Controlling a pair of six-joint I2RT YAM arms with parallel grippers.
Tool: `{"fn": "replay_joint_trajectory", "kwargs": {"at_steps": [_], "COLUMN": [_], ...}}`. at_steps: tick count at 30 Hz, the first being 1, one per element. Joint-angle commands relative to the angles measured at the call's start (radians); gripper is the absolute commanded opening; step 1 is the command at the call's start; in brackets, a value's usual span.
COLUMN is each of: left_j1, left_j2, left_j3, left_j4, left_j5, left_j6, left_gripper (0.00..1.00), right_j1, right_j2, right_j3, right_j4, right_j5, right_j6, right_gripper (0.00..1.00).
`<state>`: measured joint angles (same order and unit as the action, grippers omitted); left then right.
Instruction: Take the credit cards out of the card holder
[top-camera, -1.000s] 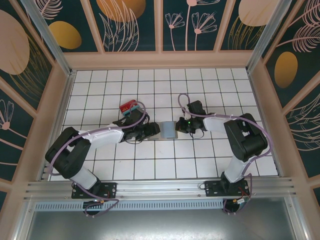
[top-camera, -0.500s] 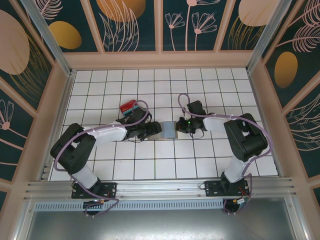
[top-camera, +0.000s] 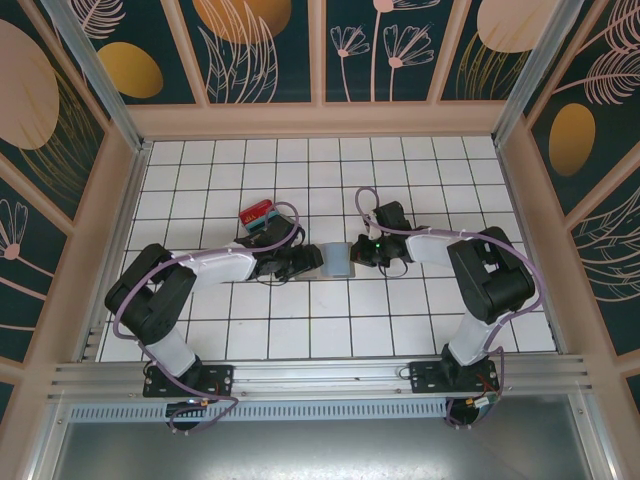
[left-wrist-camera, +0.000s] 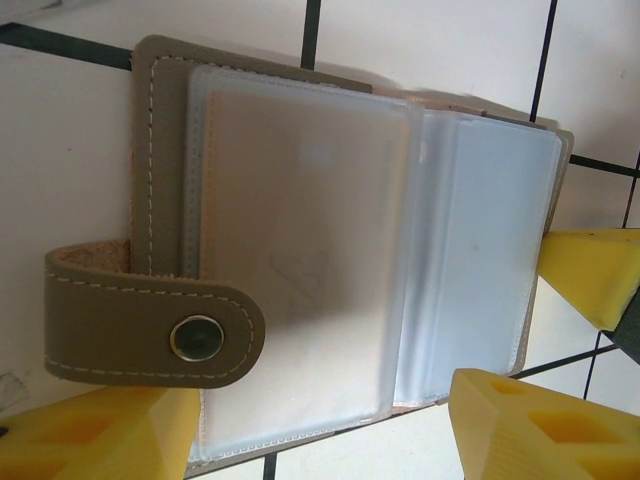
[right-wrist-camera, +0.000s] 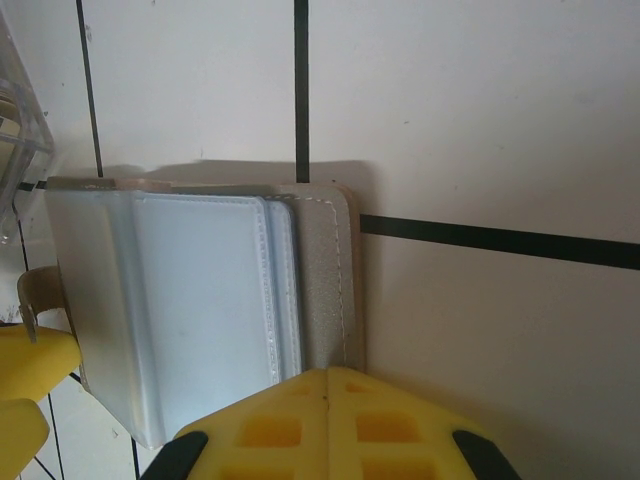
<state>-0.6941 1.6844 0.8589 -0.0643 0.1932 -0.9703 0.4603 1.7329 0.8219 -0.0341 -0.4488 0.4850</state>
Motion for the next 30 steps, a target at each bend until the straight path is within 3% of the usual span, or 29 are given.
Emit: {"fn": "replay_joint_trajectory", "kwargs": {"at_steps": [1, 10, 22, 26, 30], "left_j1": [-0.006, -0.027, -0.036, -0.036, -0.036], "left_j2": [0.023, 0.066, 0.079, 0.056, 0.036], "left_j3": [0.022, 0.045, 0.109, 0.142, 0.147], "left_j4": [-0.021, 0.079, 0.043, 0.02, -0.004], "left_j5": [-0.007, 0.093, 0.086, 0.077, 0.059], "left_j6": [0.021, 0.025, 0.046, 0.06, 0.069], "left_gripper": [0.68, 0.7, 0.74, 0.75, 0.7], "right_j1": [0.011, 0.017, 0.017, 0.008, -0.024], "right_j2": [0.013, 0.013, 0.007, -0.007, -0.036], "right_j3": [-0.017, -0.016, -0.013, -0.007, 0.011], "right_j4": [0.009, 0.008, 0.0, -0.009, -0.03], "right_j5": [-0.008, -0.01, 0.001, 0.015, 0.017], "right_j6": [0.017, 0.02, 0.02, 0.02, 0.018], "right_gripper": [0.04, 0.04, 0.05, 0.23, 0.31]}}
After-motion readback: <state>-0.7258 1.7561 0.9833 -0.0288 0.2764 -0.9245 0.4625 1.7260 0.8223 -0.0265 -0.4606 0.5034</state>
